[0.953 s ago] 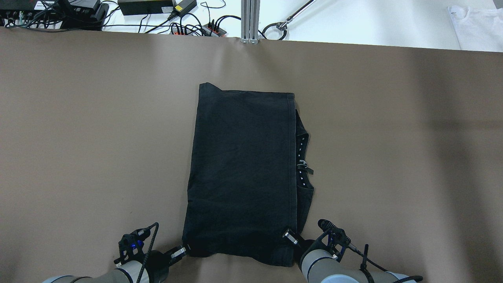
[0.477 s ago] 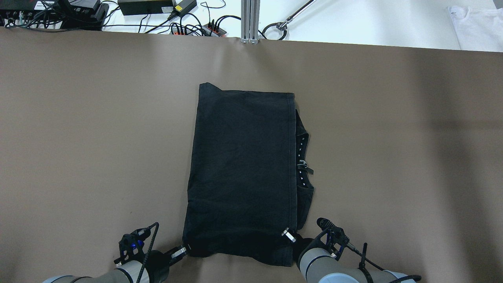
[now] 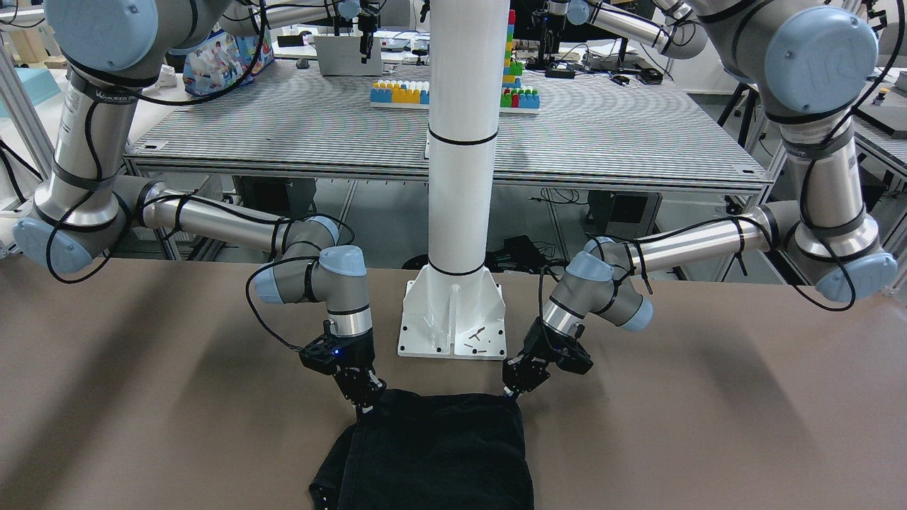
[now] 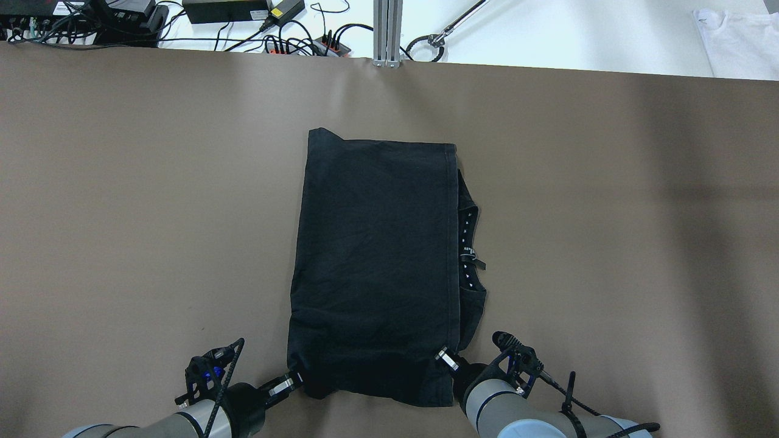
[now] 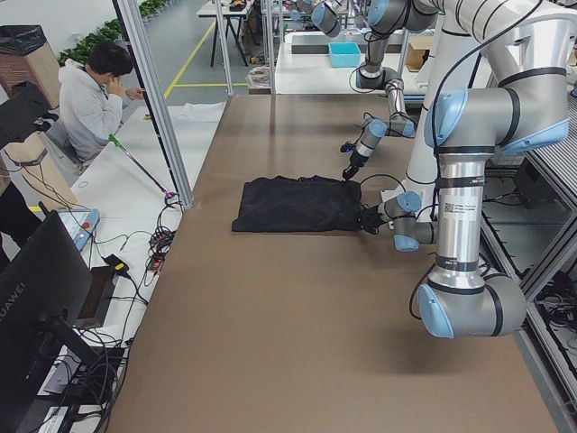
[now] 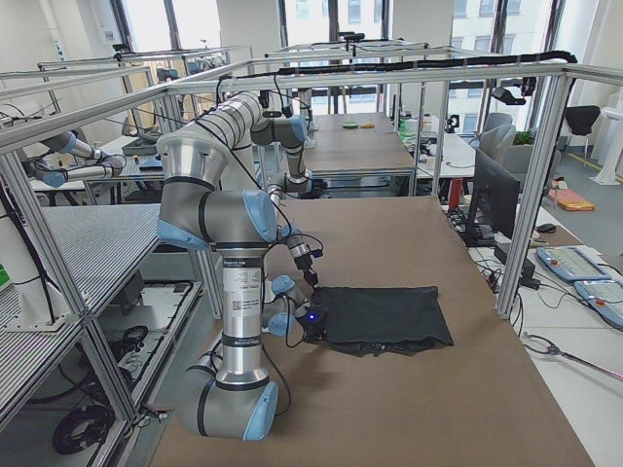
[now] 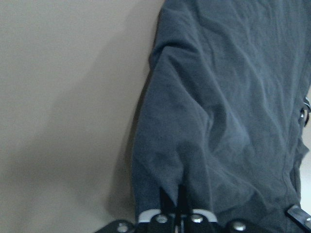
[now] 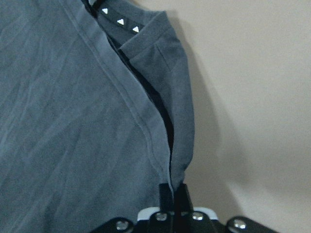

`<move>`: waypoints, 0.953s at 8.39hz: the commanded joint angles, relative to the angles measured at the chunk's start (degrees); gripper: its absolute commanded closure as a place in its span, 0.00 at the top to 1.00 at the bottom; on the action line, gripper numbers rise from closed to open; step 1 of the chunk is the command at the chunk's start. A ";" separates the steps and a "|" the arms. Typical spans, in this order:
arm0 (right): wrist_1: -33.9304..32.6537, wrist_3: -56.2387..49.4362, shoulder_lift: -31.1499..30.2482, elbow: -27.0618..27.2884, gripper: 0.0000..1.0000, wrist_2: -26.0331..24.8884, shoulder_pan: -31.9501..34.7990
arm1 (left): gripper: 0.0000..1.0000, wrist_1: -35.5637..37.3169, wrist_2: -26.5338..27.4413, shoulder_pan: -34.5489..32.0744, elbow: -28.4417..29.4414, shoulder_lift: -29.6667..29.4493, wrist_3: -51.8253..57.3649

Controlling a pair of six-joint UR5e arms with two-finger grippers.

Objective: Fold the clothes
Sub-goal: 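Grasp the near edge with both grippers and lift it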

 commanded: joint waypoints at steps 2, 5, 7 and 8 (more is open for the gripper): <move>-1.08 -0.37 -5.01 12.64 0.00 -0.18 -1.87 | 0.00 0.28 -1.38 0.07 -13.61 4.24 2.28; -6.69 -2.03 -6.20 20.69 0.00 0.35 -1.28 | 0.00 13.23 -13.71 -10.24 -21.39 0.27 2.98; -8.45 -8.25 -2.35 18.87 0.00 0.70 4.05 | 0.00 26.58 -20.34 -20.46 -20.17 -9.14 6.31; -10.99 -10.72 2.55 14.59 0.00 2.18 8.44 | 0.00 31.78 -21.58 -23.98 -18.95 -12.57 9.02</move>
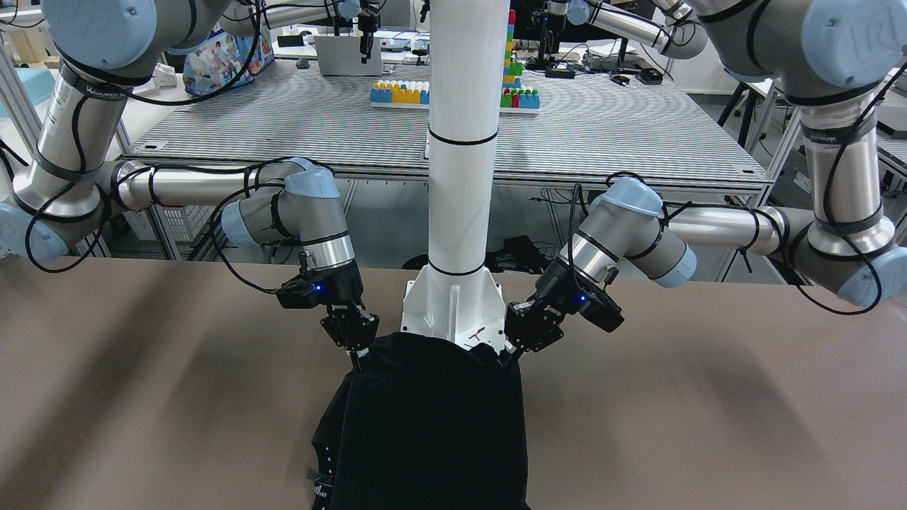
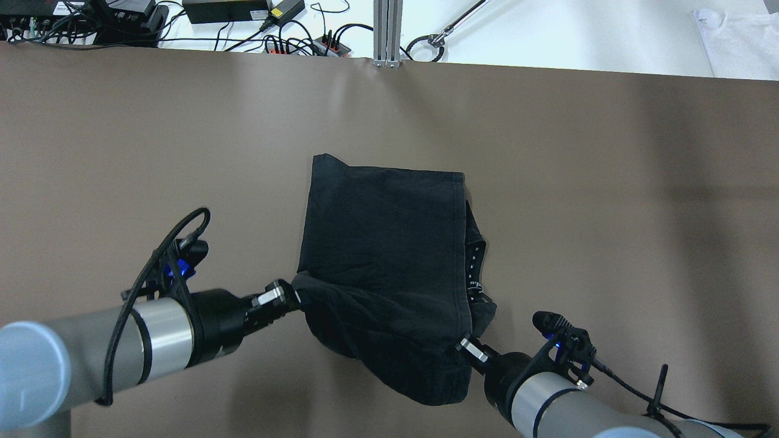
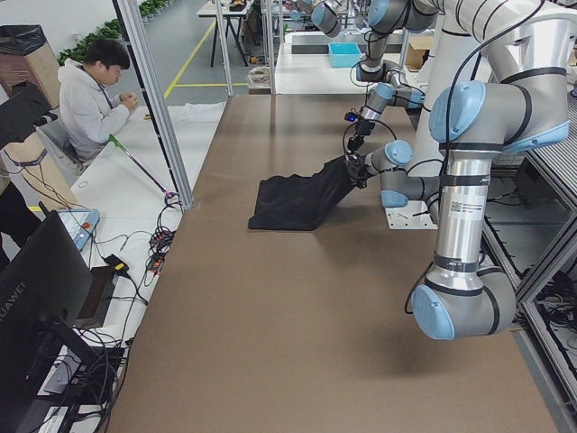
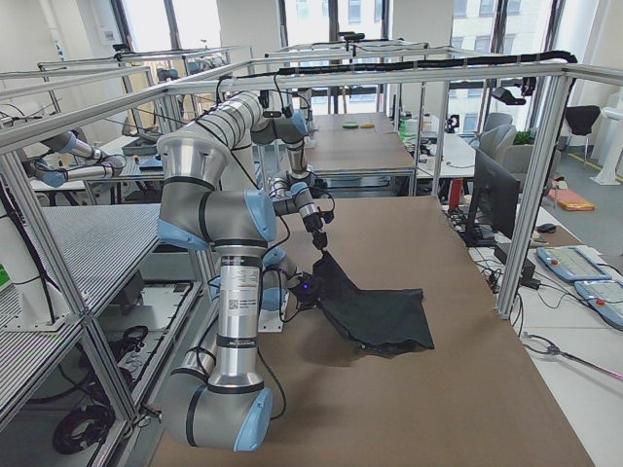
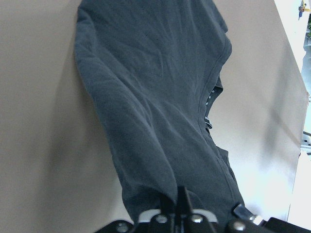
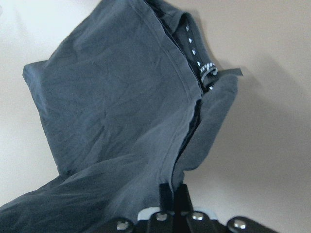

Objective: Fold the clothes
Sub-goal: 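Fold the near edge over toward the far end with both grippers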

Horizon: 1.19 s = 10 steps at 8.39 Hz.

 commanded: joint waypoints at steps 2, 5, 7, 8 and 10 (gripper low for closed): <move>-4.40 -8.05 14.73 -14.27 0.00 5.96 15.33 | 0.00 13.19 -6.56 -13.56 8.77 -12.40 7.21; -4.05 -9.73 21.14 -25.25 0.00 7.04 20.19 | 0.00 13.19 -6.84 -17.97 22.04 -19.96 11.17; -3.87 -9.82 25.81 -34.13 0.00 7.13 22.56 | 0.00 12.84 -6.84 -19.47 31.27 -24.62 13.37; -3.18 -9.91 28.01 -39.31 0.00 7.22 23.27 | 0.00 12.32 -6.58 -19.57 36.62 -26.99 13.82; 4.61 -13.31 30.66 -49.07 0.00 7.22 24.41 | 0.00 12.05 -6.40 -20.96 45.16 -31.48 16.62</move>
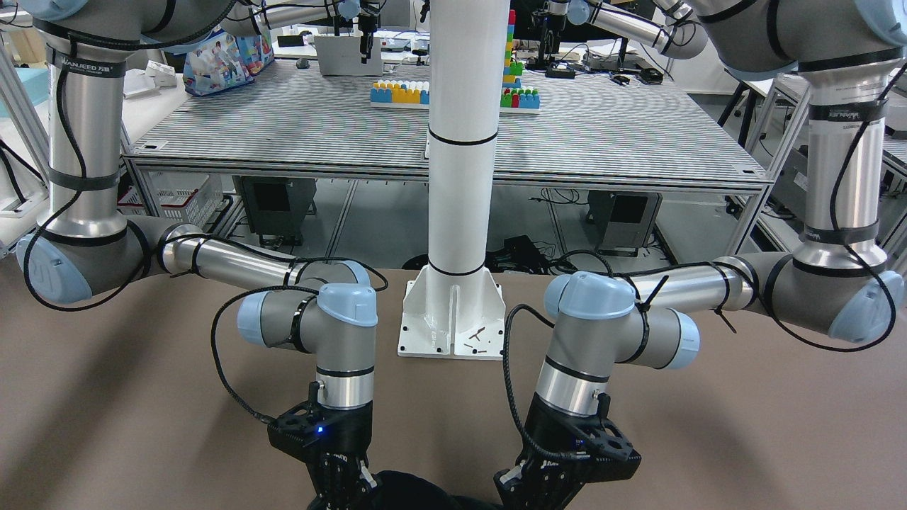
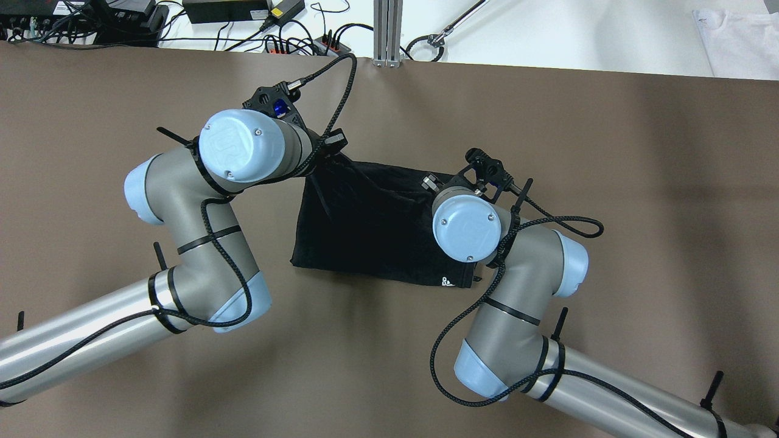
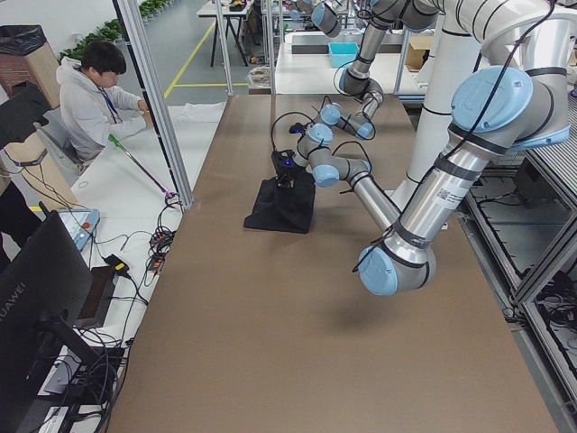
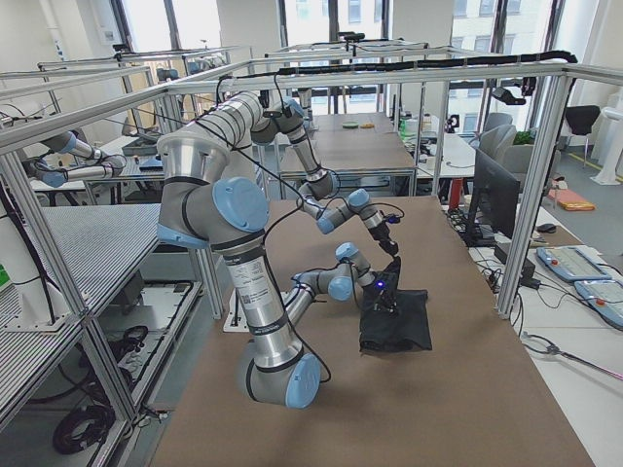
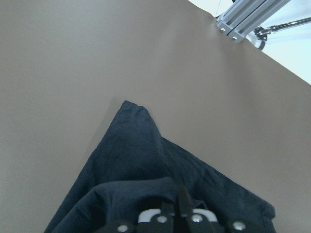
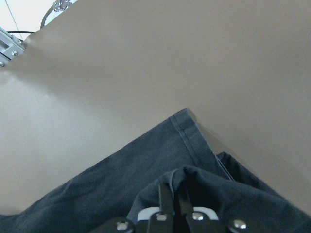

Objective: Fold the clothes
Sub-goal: 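Fold the near edge over toward the far end with both grippers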

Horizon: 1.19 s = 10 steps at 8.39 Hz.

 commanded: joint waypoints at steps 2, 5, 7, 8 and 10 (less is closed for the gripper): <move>12.03 -5.90 2.64 -13.31 0.43 0.03 1.66 | 0.62 -5.58 0.17 -1.66 15.23 -5.75 4.77; 11.96 -9.25 4.75 -10.43 0.94 9.21 3.94 | 1.00 -5.70 -1.49 -2.54 9.84 -4.97 6.37; 12.13 -8.29 4.49 -9.01 0.94 9.62 3.34 | 1.00 -5.79 -1.85 -2.45 9.90 -4.79 6.19; 12.22 -6.46 4.40 -9.01 0.94 9.44 2.46 | 1.00 -5.87 -1.94 -2.45 9.90 -4.44 6.28; 12.31 -3.11 4.75 -9.62 0.91 8.56 1.23 | 1.00 -6.14 -1.94 -2.37 9.99 -4.00 6.28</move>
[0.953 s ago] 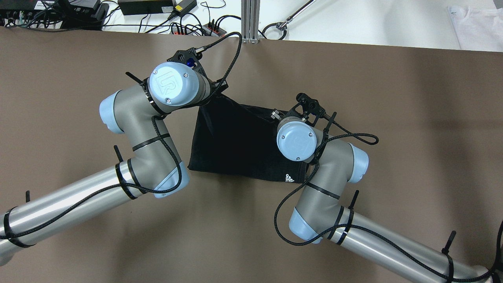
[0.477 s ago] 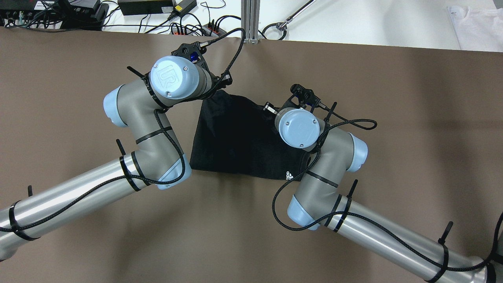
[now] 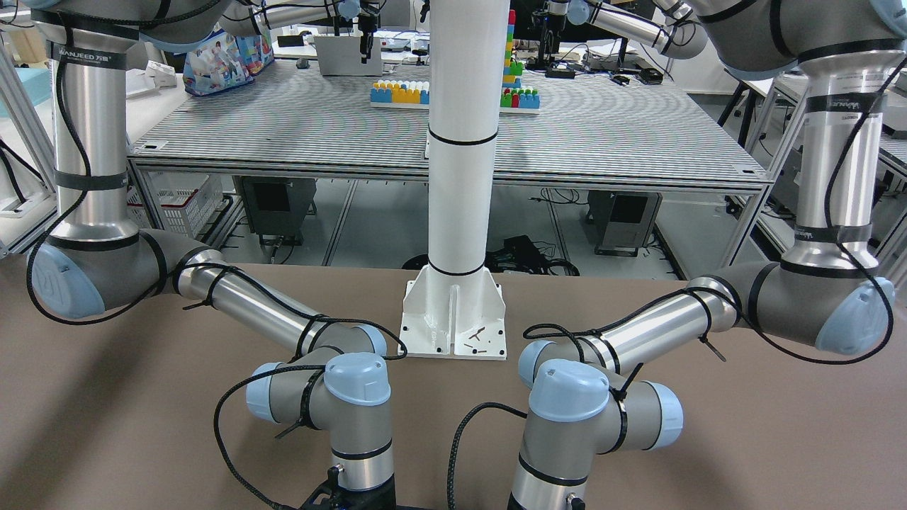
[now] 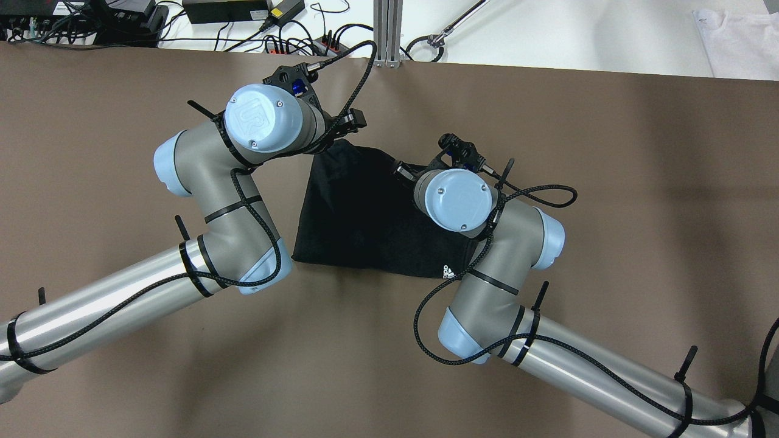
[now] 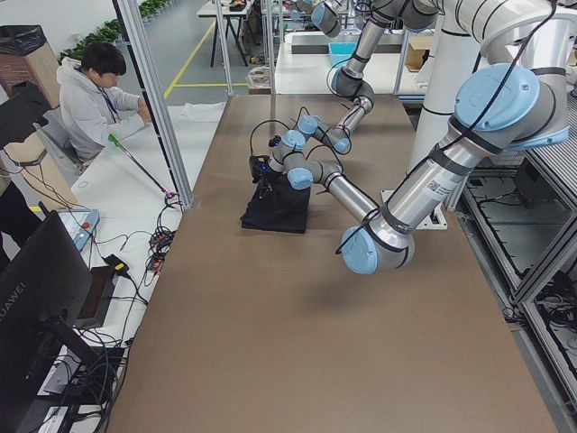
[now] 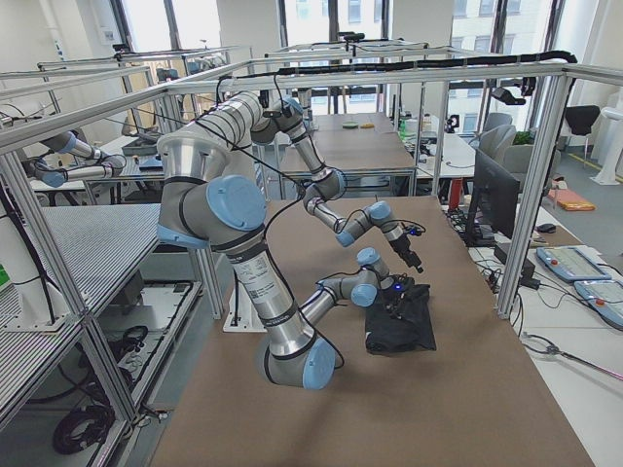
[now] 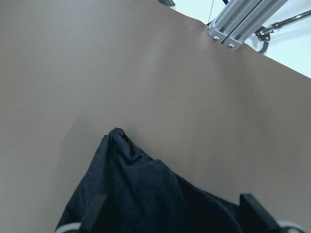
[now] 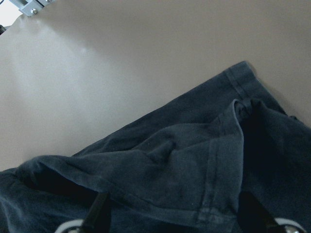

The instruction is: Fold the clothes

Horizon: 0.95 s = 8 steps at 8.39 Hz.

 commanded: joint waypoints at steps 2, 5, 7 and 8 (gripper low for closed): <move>0.21 6.64 0.32 -0.39 0.30 -1.11 -0.05 | 1.00 -0.42 -0.09 0.05 0.00 0.72 0.10; 0.04 6.49 0.32 -1.69 0.00 -1.20 2.41 | 1.00 -0.42 -0.01 0.05 -0.08 0.81 0.10; 0.56 5.96 1.45 -7.91 0.00 -1.46 6.18 | 1.00 -0.42 0.00 0.05 -0.08 0.90 0.02; 1.95 5.78 1.63 -11.08 0.00 -1.89 7.94 | 1.00 -0.42 0.00 0.05 -0.08 0.90 0.02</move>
